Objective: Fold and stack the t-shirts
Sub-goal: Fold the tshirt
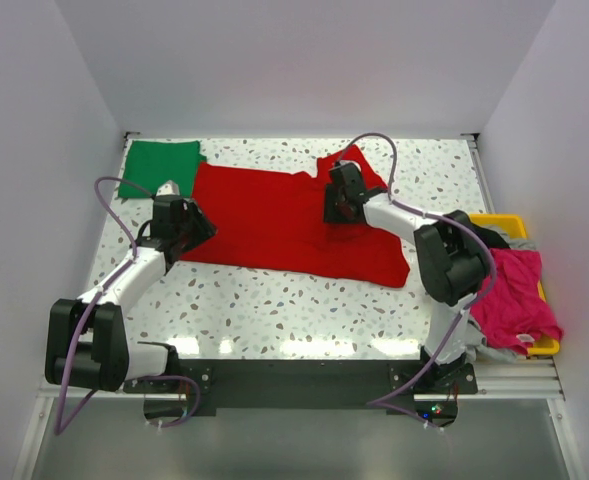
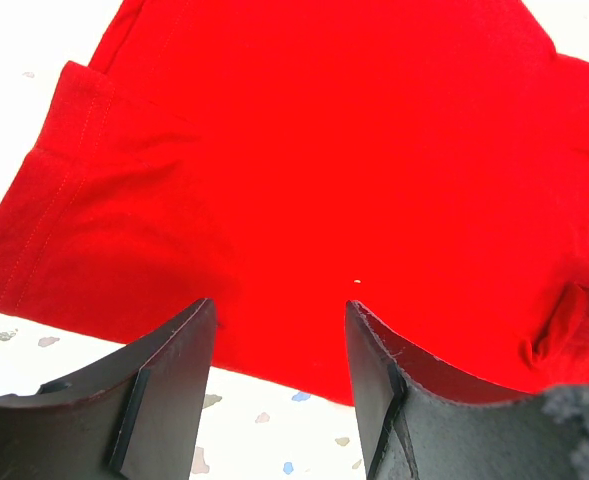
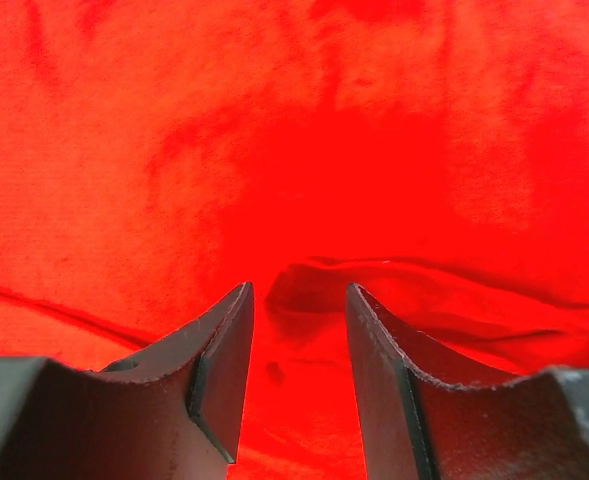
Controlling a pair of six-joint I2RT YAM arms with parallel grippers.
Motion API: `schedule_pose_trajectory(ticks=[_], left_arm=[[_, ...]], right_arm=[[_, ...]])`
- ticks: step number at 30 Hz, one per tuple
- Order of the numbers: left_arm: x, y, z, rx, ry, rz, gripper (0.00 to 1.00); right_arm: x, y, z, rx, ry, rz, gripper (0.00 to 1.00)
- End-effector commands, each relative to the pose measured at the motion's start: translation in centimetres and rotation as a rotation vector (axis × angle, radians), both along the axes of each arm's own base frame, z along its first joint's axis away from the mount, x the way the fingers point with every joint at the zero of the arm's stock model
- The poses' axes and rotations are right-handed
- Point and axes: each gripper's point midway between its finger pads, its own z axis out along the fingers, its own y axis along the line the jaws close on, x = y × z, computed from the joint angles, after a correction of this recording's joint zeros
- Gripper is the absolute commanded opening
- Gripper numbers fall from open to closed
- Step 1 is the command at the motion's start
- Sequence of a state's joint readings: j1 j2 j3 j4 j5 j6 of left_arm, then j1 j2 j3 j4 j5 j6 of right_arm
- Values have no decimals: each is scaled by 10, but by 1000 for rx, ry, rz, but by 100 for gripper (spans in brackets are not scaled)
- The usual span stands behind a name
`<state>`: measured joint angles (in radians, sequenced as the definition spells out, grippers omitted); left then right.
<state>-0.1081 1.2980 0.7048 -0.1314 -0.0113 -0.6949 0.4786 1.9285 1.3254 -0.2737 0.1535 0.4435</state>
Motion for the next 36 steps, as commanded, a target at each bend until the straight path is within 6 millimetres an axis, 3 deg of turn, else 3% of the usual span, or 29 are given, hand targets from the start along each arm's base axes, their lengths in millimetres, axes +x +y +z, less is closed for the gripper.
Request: schedule_pose_trajectory(ticks=[1,12,20,24,27,28,31,32,33,34,35,36], left_arm=[[11,-3,13,-1,-44,-16,59],[9,-2,11,8,-37,-18,59],[9,-2,11,3,-39,-17,59],[8,-2,10,5,-36,-18,60],[6,2,8,17,-32,2,60],[4,3,8,18,-35,13,61],[0,15,1,12,-15,74,61],[-1,17,0,2,-13,95,61],[-4,25,-5,0,-9,125,61],[-6,30,-4,-3,-16,148,60],[-7,37,-5,-4,-16,193,59],[-14,44,-11,0,-6,226,58]], right_arm=[[-2,19,8,16,-22,43,46],[-7,41,-4,8,21,61,44],[1,54,5,-2,1,74,26],[5,56,8,-8,-5,75,25],[5,51,25,-10,-35,59,27],[1,49,40,1,-50,60,28],[-14,33,54,-5,-38,24,30],[-21,31,72,25,-59,16,32],[-29,27,78,36,-62,6,34],[-45,14,65,24,-27,-11,36],[-54,9,85,72,-63,-35,37],[-63,3,84,86,-60,-48,39]])
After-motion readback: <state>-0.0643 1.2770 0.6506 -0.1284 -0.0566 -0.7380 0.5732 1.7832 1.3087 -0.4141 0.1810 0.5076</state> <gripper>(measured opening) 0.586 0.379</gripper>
